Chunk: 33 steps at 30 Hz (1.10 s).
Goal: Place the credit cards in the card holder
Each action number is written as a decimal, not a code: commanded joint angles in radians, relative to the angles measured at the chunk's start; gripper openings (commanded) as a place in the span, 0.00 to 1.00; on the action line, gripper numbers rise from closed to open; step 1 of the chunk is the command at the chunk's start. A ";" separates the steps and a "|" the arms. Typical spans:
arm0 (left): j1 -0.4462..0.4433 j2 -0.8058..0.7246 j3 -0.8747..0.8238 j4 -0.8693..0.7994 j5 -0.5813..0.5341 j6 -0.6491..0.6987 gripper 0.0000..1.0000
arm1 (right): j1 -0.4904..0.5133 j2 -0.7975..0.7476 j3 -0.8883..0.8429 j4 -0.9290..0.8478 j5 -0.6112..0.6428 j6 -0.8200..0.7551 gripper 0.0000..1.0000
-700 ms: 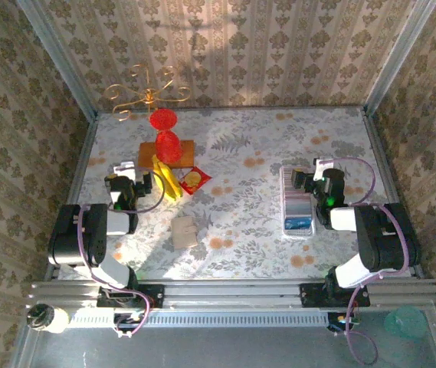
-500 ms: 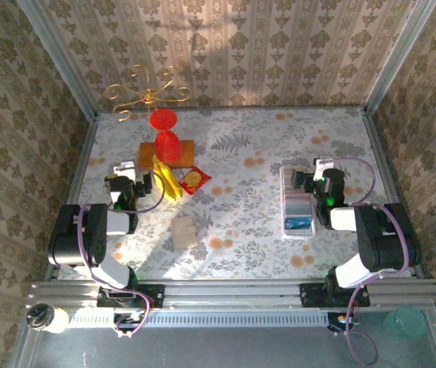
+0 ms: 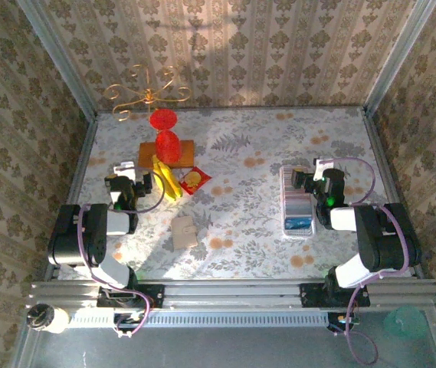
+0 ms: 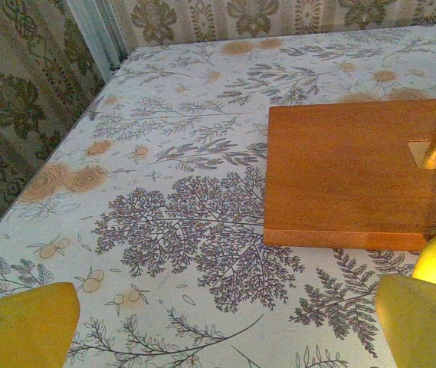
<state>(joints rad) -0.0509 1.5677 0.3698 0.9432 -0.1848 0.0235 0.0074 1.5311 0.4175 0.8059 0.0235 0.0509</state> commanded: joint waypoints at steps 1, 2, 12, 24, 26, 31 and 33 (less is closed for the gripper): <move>-0.003 -0.007 0.004 0.021 -0.015 0.018 1.00 | 0.005 -0.003 -0.003 0.032 0.030 -0.019 1.00; -0.003 -0.007 0.004 0.022 -0.015 0.018 1.00 | 0.005 -0.003 -0.003 0.030 0.030 -0.019 1.00; 0.005 -0.063 -0.008 -0.019 -0.032 -0.009 1.00 | 0.017 -0.095 0.016 -0.083 0.046 -0.026 1.00; 0.050 -0.574 0.139 -0.903 -0.095 -0.309 1.00 | 0.046 -0.523 0.094 -0.680 0.163 0.172 1.00; 0.081 -0.646 0.193 -1.106 -0.025 -0.393 1.00 | 0.042 -0.568 0.180 -0.934 0.221 0.315 1.00; 0.118 -0.774 0.214 -1.332 0.030 -0.434 1.00 | 0.005 -0.592 0.292 -1.245 0.134 0.381 1.00; 0.118 -0.805 0.221 -1.363 0.105 -0.475 1.00 | 0.003 -0.597 0.298 -1.257 0.095 0.395 1.00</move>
<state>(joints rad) 0.0612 0.7948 0.5808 -0.2096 -0.1726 -0.3485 0.0147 0.9424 0.7010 -0.2329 0.1696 0.3714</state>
